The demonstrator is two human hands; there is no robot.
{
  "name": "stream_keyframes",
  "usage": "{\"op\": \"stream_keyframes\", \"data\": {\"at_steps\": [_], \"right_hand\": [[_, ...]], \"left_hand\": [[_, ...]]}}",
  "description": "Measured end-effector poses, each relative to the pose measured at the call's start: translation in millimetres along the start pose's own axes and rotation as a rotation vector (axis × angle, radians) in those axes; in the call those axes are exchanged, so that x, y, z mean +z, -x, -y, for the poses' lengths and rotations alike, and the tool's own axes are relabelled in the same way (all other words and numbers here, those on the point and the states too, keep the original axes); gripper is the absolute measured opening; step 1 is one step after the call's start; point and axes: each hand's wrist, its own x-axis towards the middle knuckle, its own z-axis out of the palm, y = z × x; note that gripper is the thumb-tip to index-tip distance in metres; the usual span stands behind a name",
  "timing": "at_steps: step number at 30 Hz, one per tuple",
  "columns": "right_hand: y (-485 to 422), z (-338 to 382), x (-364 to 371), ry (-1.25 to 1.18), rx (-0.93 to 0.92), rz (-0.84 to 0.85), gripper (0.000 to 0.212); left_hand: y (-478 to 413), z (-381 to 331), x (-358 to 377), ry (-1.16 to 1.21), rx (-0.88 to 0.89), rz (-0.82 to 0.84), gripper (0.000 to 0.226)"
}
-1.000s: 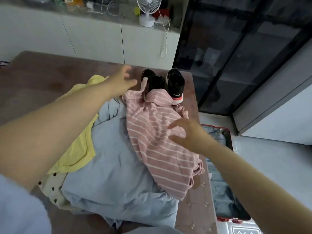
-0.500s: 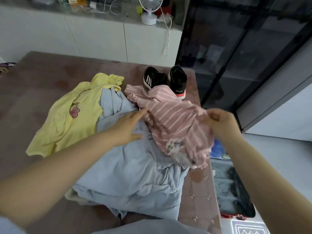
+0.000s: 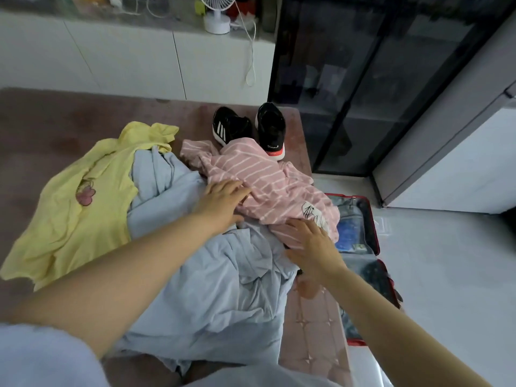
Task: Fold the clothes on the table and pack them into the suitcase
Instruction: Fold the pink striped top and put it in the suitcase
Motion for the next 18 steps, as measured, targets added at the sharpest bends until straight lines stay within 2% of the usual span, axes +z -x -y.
{"op": "stream_keyframes", "data": {"at_steps": [3, 5, 7, 9, 11, 12, 13, 15, 16, 18], "right_hand": [[-9.1, -4.9, -4.5, 0.068, 0.024, -0.096, 0.040], [-15.9, -8.7, -14.3, 0.076, 0.007, -0.141, 0.022], [-20.9, -16.8, -32.0, -0.010, 0.028, -0.179, 0.014], [-24.3, -25.9, -53.2, -0.087, 0.024, -0.229, 0.008], [-21.2, -28.5, -62.3, -0.154, 0.006, -0.218, 0.006], [-18.0, -26.6, -58.5, -0.180, 0.005, -0.158, 0.007], [-13.9, -22.2, -49.7, -0.203, 0.031, -0.062, 0.014], [-6.2, -14.9, -22.1, -0.158, 0.101, 0.114, 0.043], [-5.9, -14.7, -8.3, -0.103, 0.095, 0.120, 0.049], [-8.1, -11.4, -1.6, -0.036, 0.112, -0.009, 0.031]], "left_hand": [[-13.5, 2.0, -0.3, -0.064, -0.014, -0.037, 0.045], [-22.4, 4.4, -2.0, -0.014, -0.016, -0.093, 0.027], [-30.0, 12.6, -9.3, 0.230, -0.021, -0.148, 0.016], [-32.4, 23.9, -27.3, 0.541, 0.011, -0.118, 0.012], [-27.5, 31.9, -51.2, 0.633, 0.083, -0.086, 0.008], [-25.5, 34.7, -62.3, 0.643, 0.112, -0.086, 0.009], [-23.2, 35.8, -73.0, 0.655, 0.136, -0.094, 0.012], [-18.3, 32.4, -88.5, 0.648, 0.155, -0.100, 0.015], [-16.3, 29.8, -92.9, 0.579, 0.161, -0.110, 0.012], [-11.8, 26.8, -93.1, 0.382, 0.171, -0.164, 0.008]]}}
